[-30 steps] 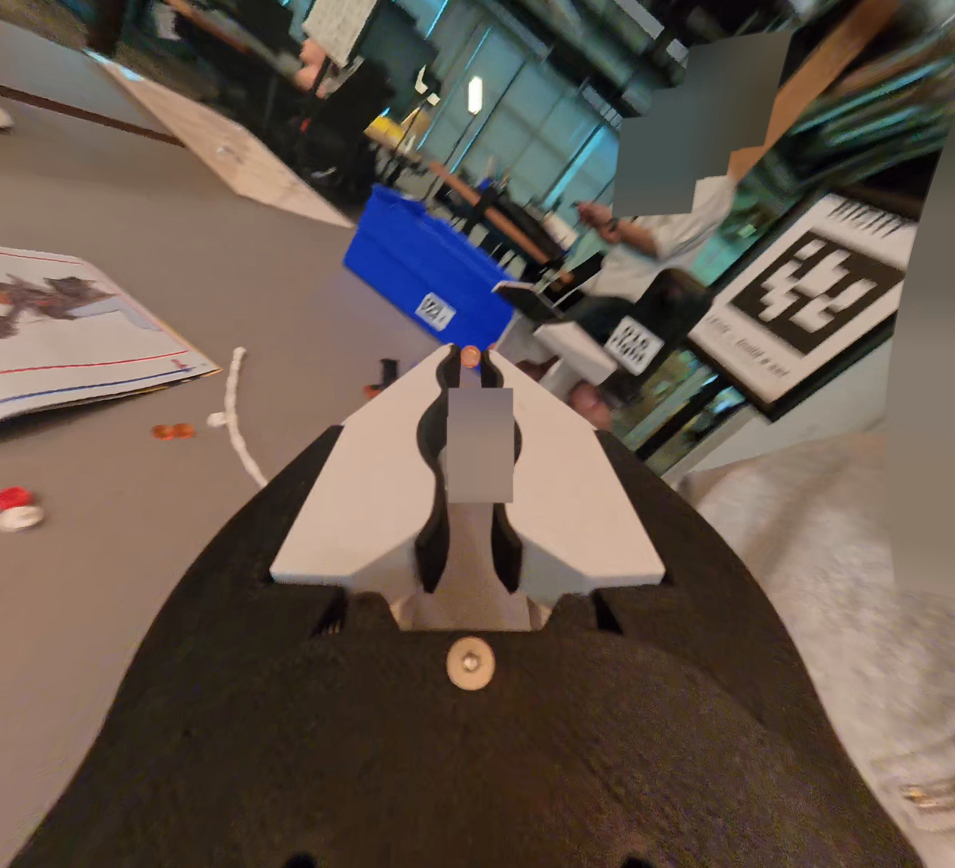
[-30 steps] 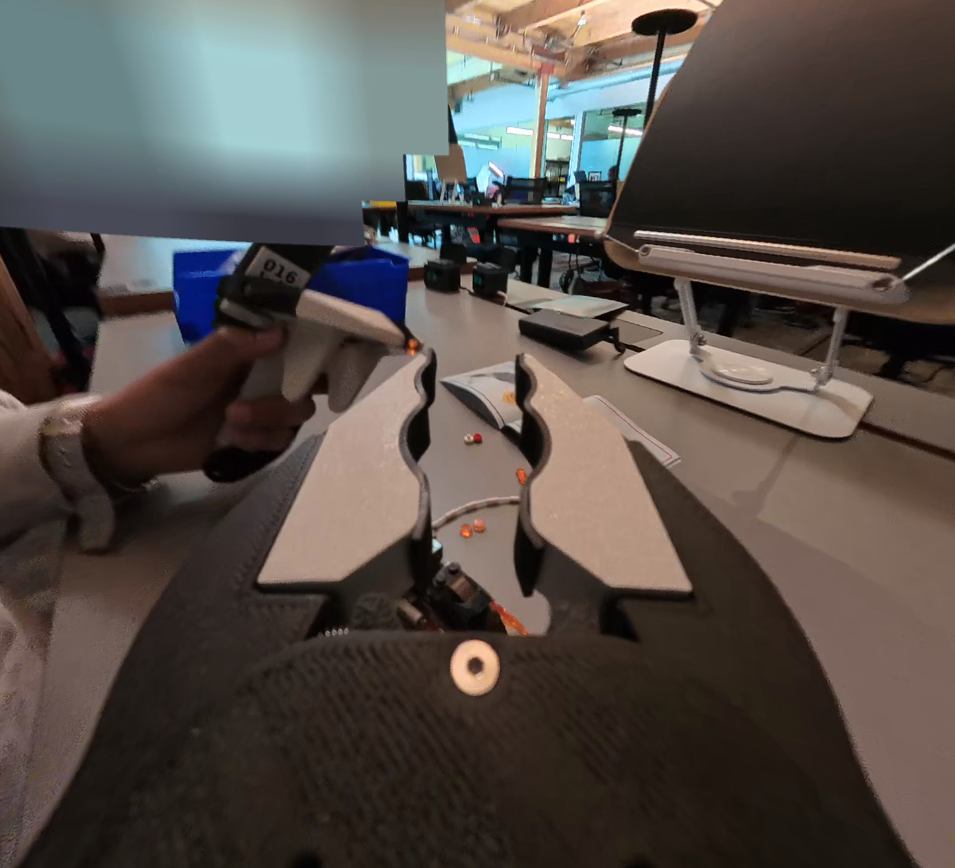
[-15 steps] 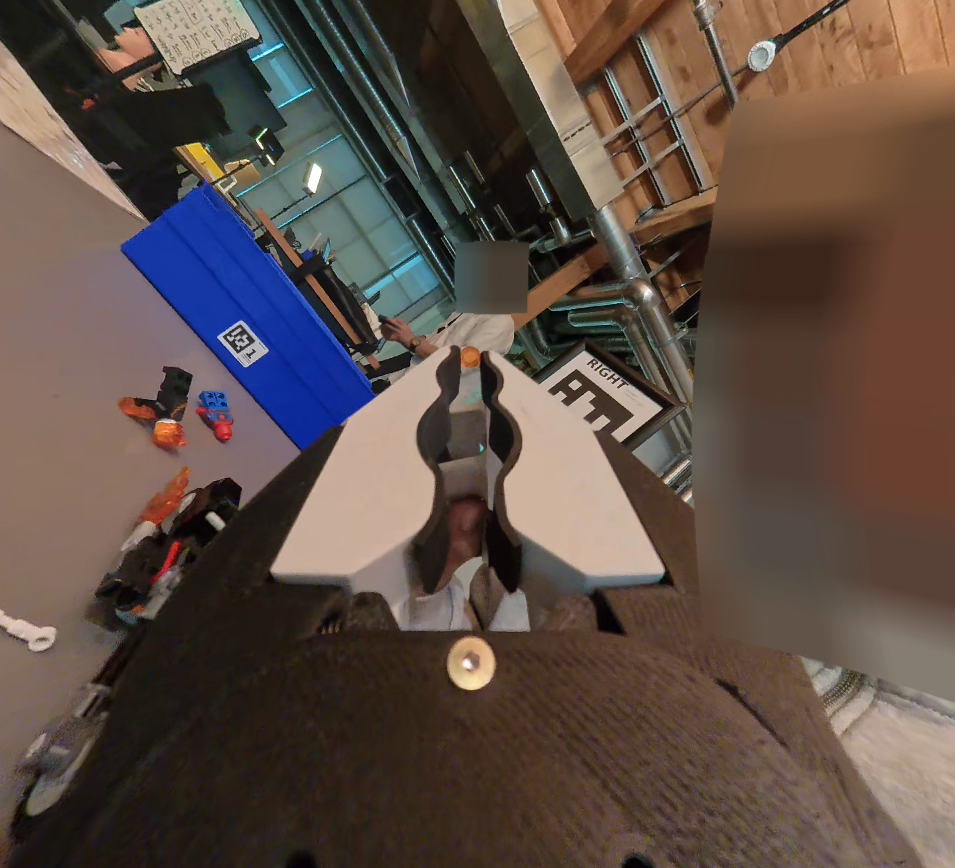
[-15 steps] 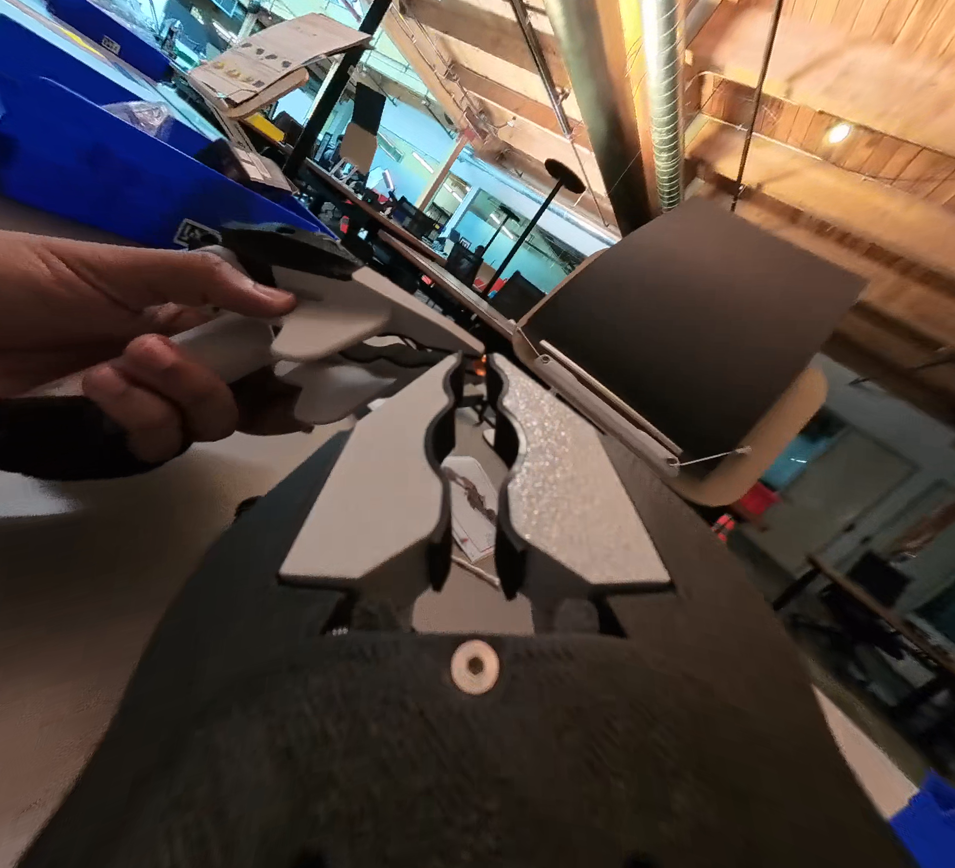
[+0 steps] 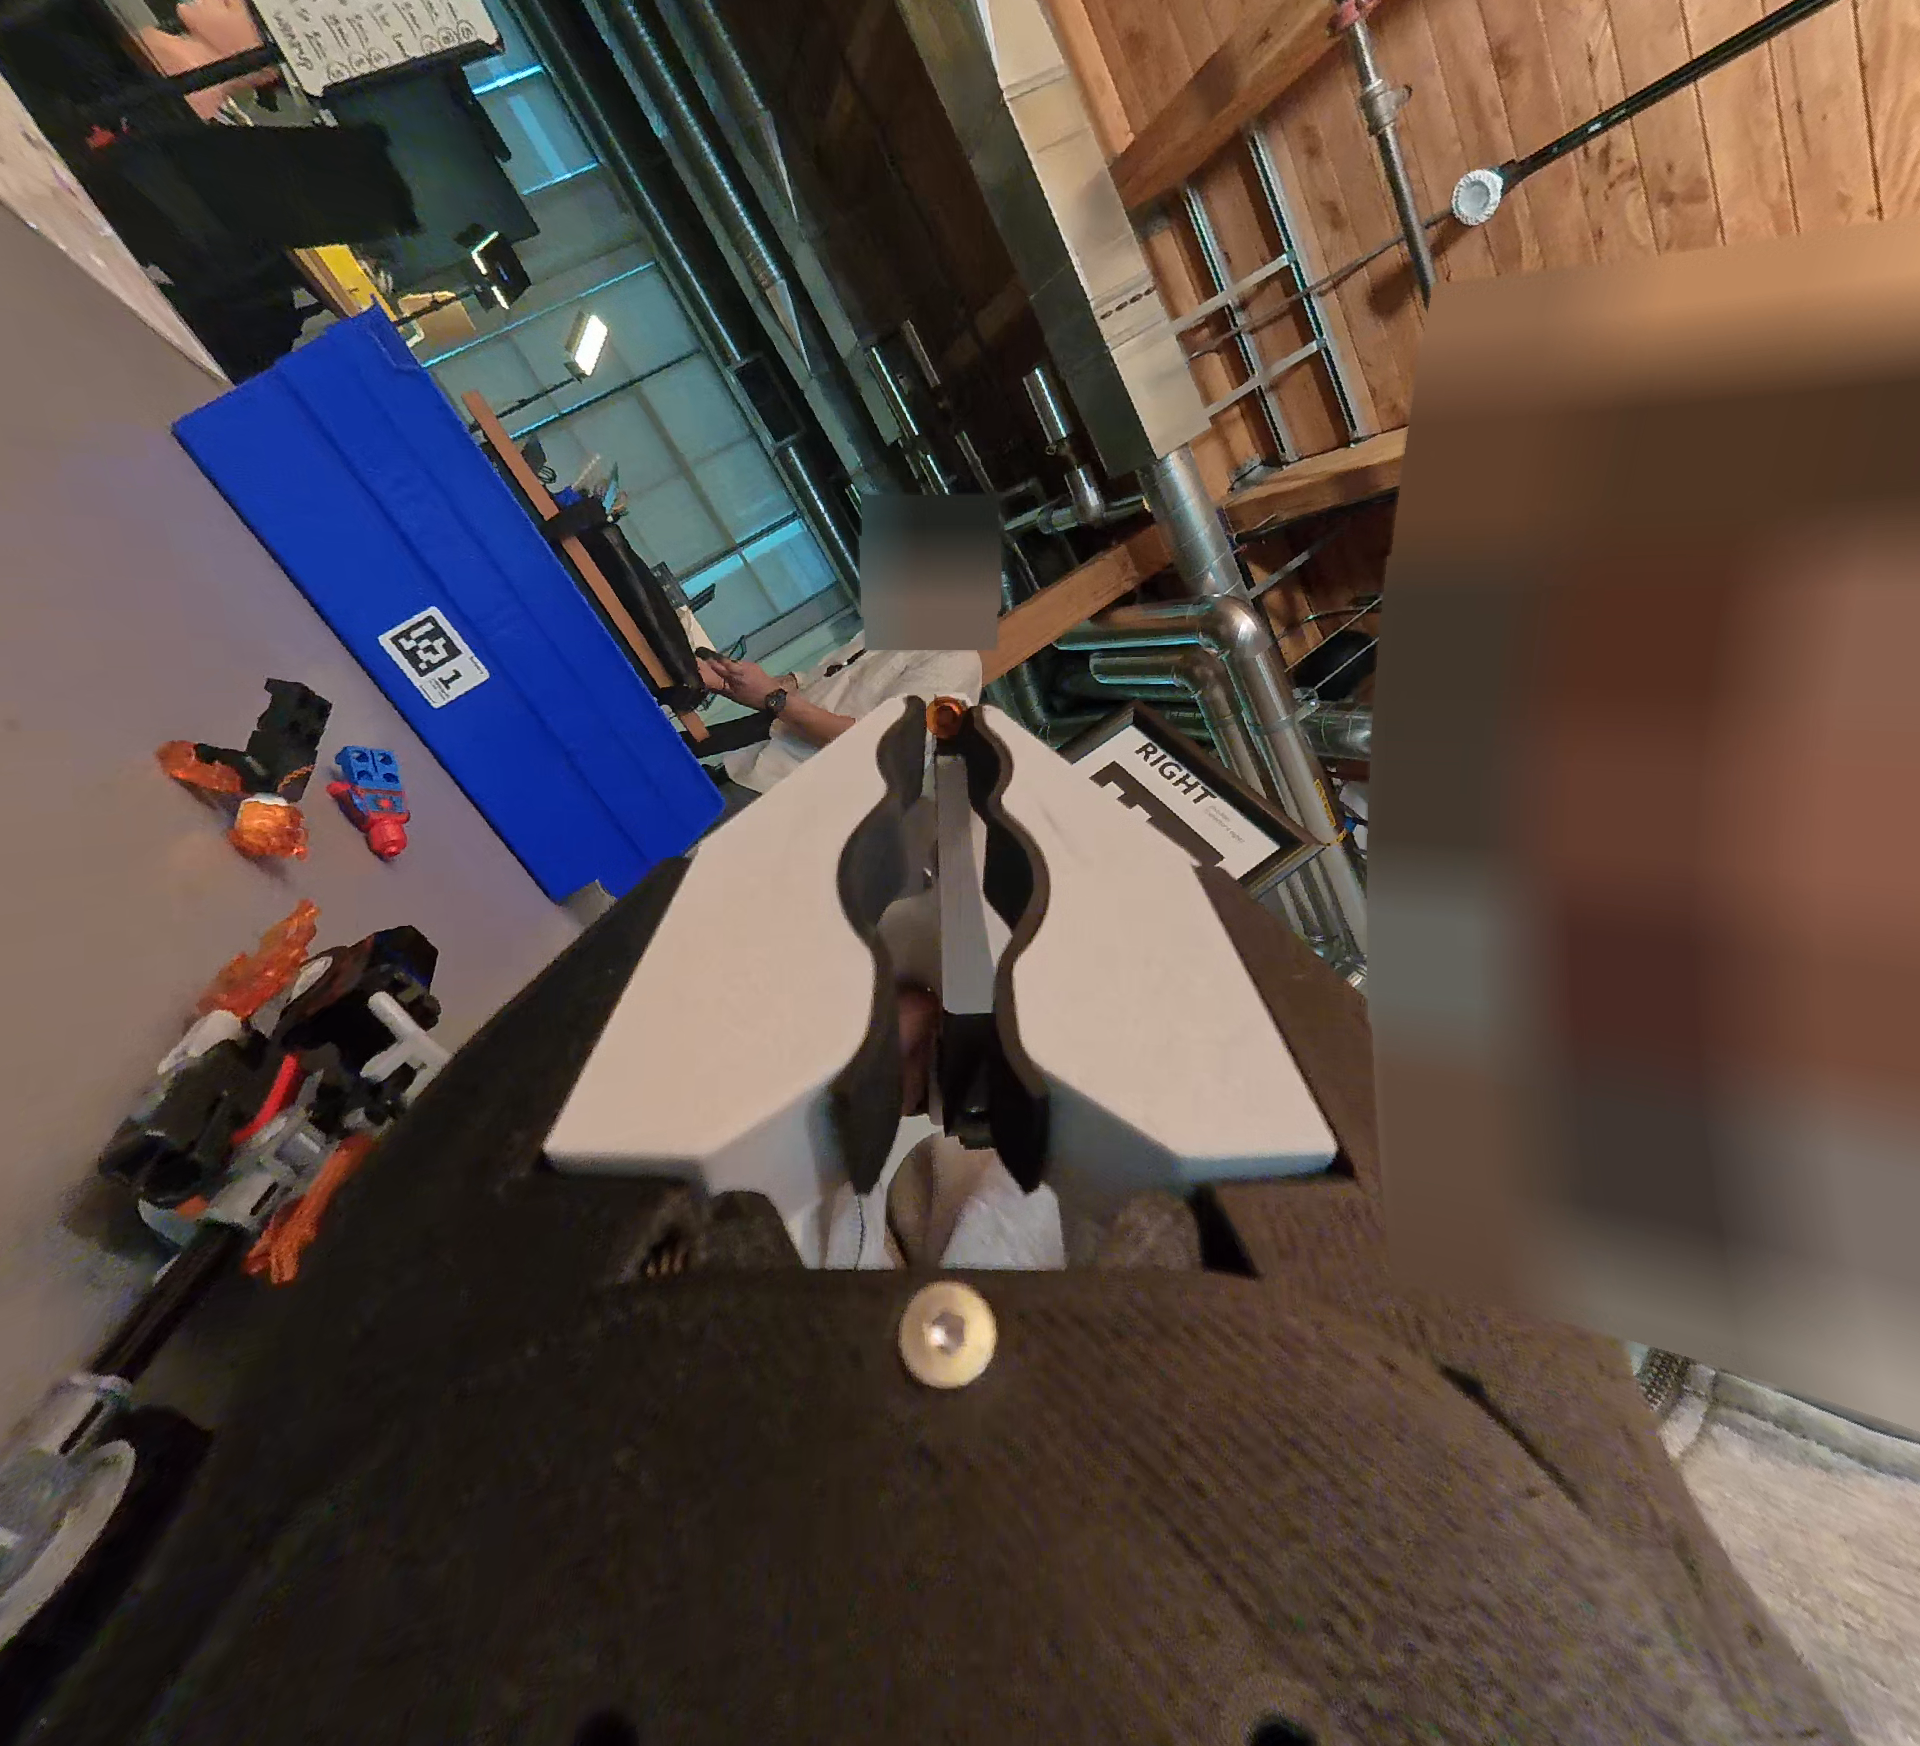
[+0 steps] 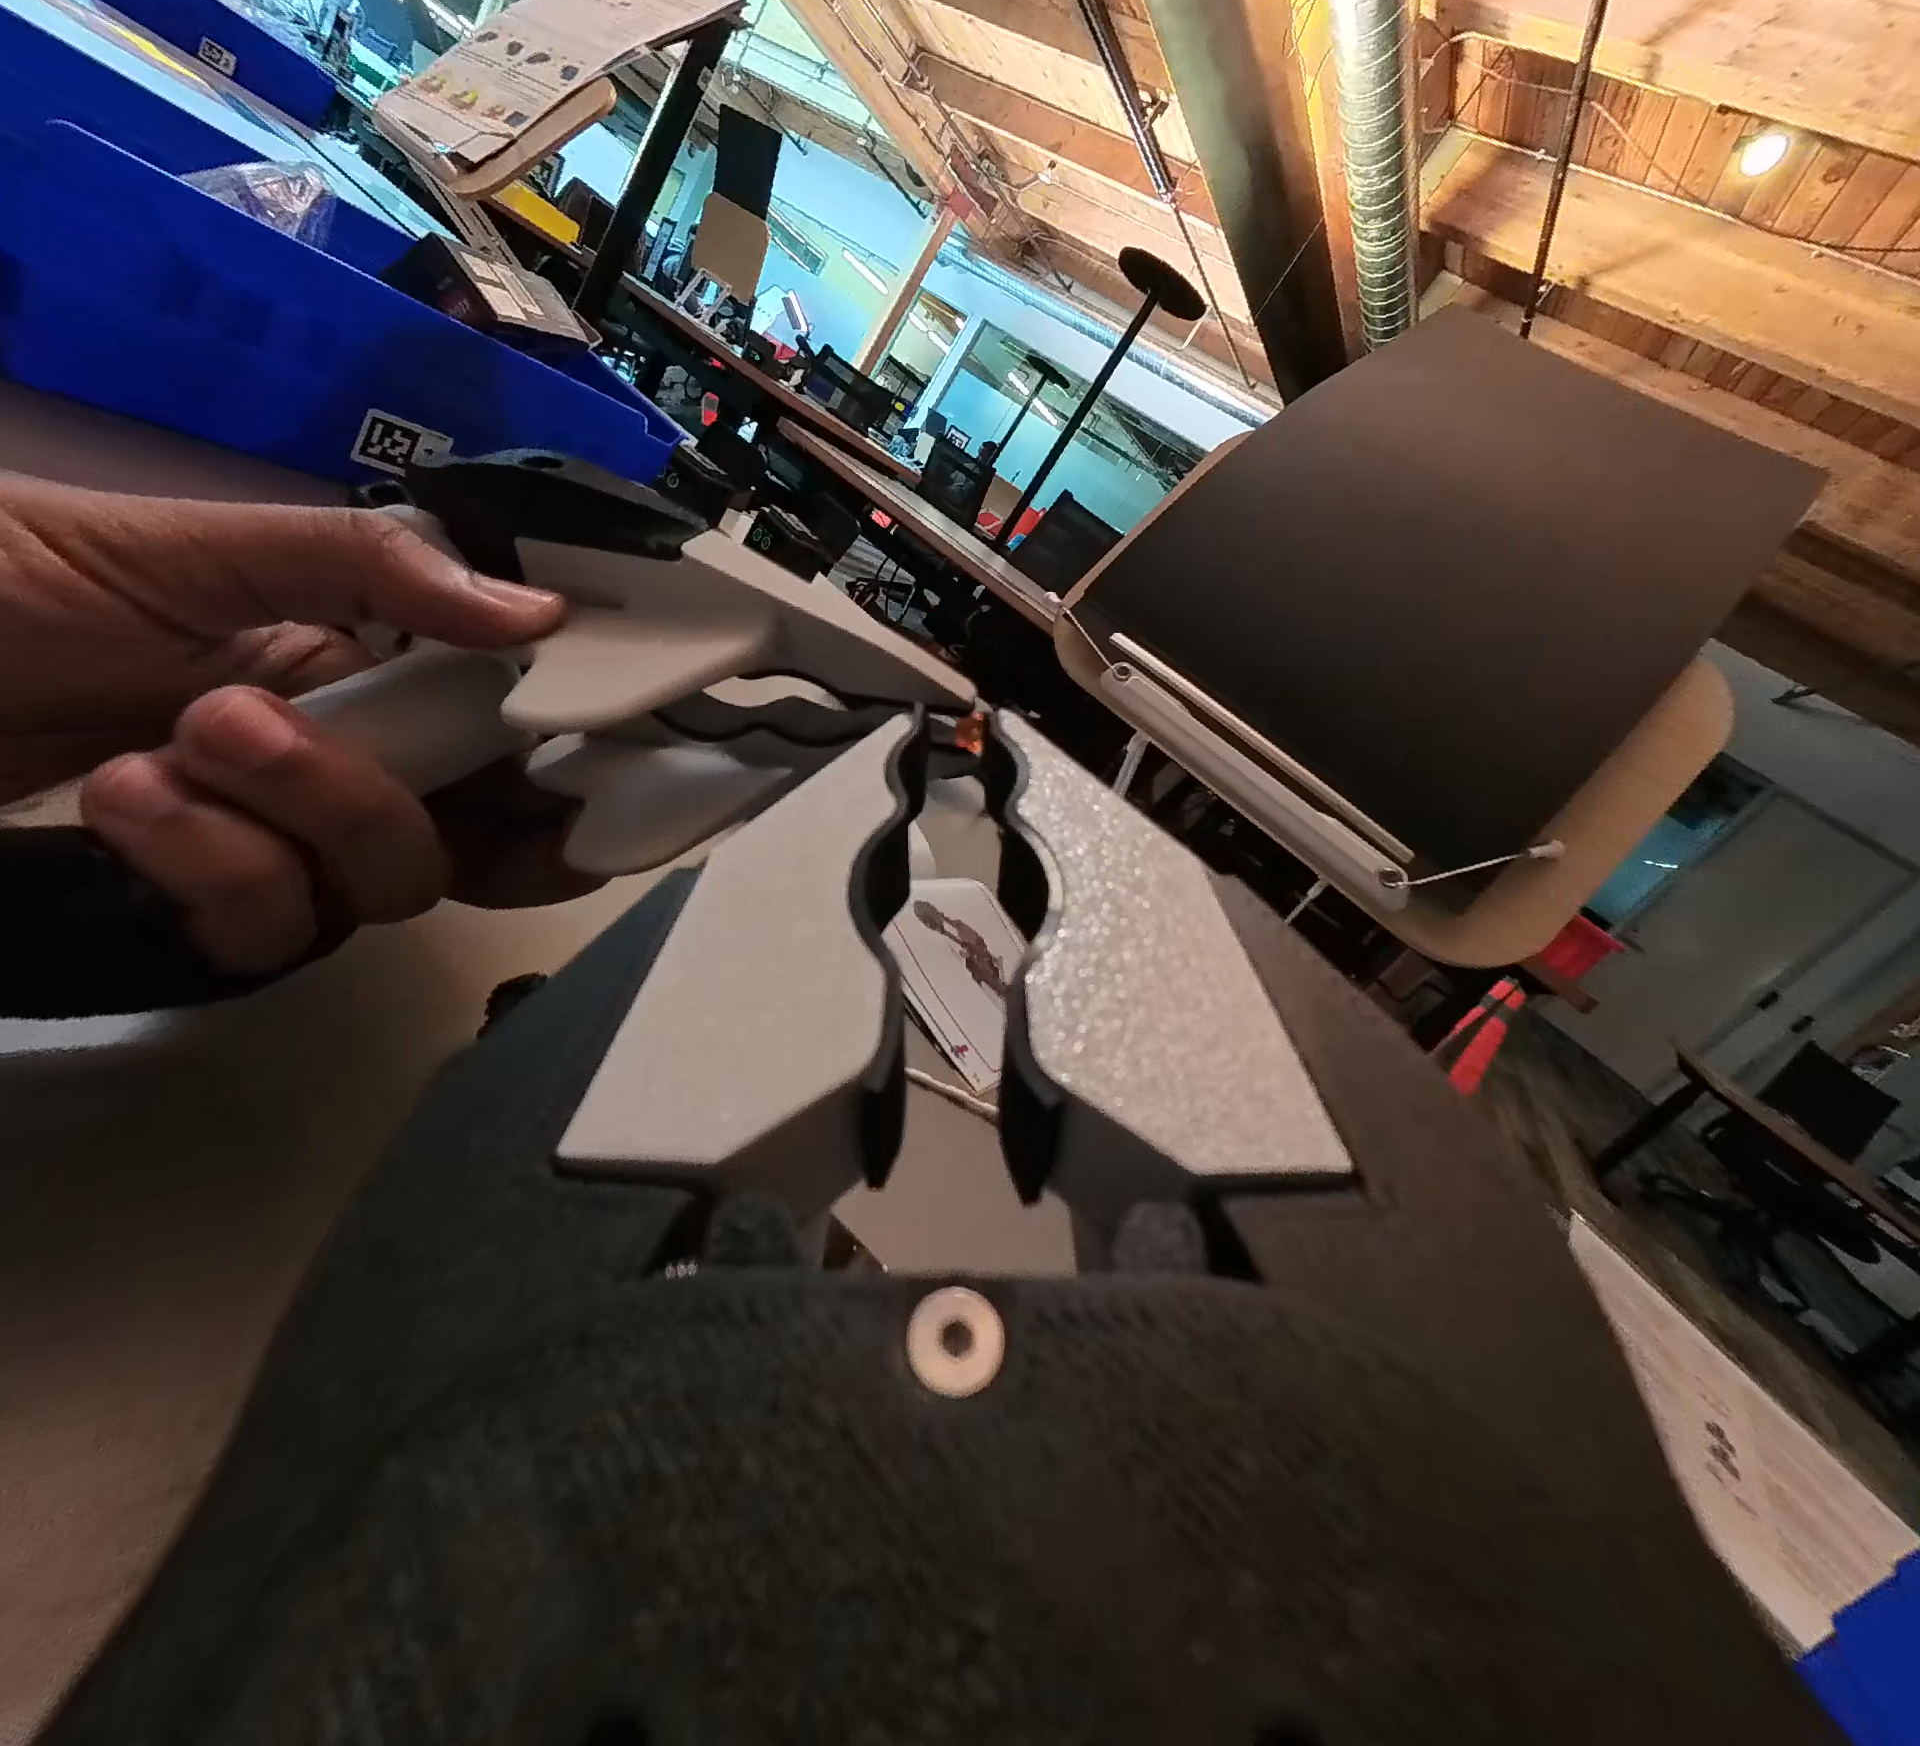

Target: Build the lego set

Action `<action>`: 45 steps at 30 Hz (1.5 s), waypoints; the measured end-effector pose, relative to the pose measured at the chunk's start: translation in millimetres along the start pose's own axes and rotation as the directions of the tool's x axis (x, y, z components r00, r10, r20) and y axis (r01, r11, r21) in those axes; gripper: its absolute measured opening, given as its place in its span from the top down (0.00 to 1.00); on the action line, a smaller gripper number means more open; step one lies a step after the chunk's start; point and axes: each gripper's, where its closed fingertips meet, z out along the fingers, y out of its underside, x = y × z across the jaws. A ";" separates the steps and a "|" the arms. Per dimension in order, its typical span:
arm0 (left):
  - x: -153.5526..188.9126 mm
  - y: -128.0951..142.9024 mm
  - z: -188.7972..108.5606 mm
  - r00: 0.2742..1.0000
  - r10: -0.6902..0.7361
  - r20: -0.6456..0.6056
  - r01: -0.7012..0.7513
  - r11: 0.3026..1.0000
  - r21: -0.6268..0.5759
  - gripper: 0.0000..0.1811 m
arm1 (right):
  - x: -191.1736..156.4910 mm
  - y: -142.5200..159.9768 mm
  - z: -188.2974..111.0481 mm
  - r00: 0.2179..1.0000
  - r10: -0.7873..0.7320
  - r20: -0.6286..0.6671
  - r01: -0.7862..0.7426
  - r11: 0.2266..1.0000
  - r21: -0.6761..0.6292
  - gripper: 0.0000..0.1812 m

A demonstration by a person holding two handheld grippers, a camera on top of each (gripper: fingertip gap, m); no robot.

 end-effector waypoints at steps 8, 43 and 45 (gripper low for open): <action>-1.0 1.1 -1.7 1.000 0.013 0.009 -0.013 1.000 -0.028 0.98 | 0.4 1.9 -0.8 1.000 0.017 0.015 -0.017 1.000 -0.009 0.99; -74.4 23.6 -87.1 0.593 0.670 0.448 -0.262 0.686 -0.679 0.63 | -57.3 45.6 -38.8 0.778 0.552 0.302 -0.421 0.813 -0.401 1.00; -66.0 19.9 -87.2 0.618 0.649 0.443 -0.293 0.714 -0.636 0.65 | -58.3 44.9 -39.1 0.786 0.537 0.305 -0.408 0.823 -0.396 1.00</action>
